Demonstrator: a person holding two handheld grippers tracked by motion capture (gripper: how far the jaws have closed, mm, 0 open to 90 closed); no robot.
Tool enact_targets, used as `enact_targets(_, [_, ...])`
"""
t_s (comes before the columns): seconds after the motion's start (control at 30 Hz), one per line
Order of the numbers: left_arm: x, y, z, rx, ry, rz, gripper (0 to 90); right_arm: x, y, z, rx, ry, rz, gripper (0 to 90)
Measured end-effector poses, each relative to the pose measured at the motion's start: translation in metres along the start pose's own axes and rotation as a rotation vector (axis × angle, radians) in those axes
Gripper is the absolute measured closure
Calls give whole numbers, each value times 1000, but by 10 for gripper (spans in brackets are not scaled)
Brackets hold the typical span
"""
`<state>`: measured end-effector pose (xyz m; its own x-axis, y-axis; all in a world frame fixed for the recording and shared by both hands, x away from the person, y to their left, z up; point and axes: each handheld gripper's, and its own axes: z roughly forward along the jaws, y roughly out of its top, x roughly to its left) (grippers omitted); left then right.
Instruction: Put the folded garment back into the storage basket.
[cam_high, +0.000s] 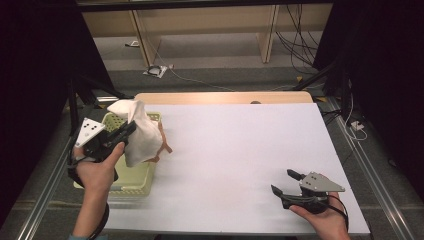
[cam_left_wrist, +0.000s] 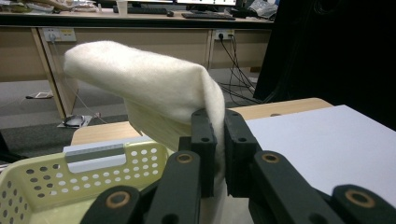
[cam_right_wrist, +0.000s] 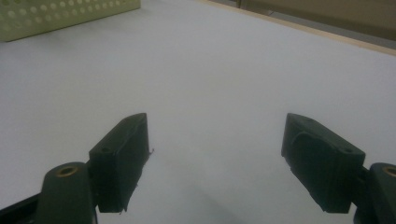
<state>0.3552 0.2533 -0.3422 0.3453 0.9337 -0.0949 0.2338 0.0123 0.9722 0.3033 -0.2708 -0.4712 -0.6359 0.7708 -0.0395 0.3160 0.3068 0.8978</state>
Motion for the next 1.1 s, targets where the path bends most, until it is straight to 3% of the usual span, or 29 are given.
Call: enact_targets(1.1, [13,1,-5,-2,25,-12,838,0,0,0,-1,0,0,239])
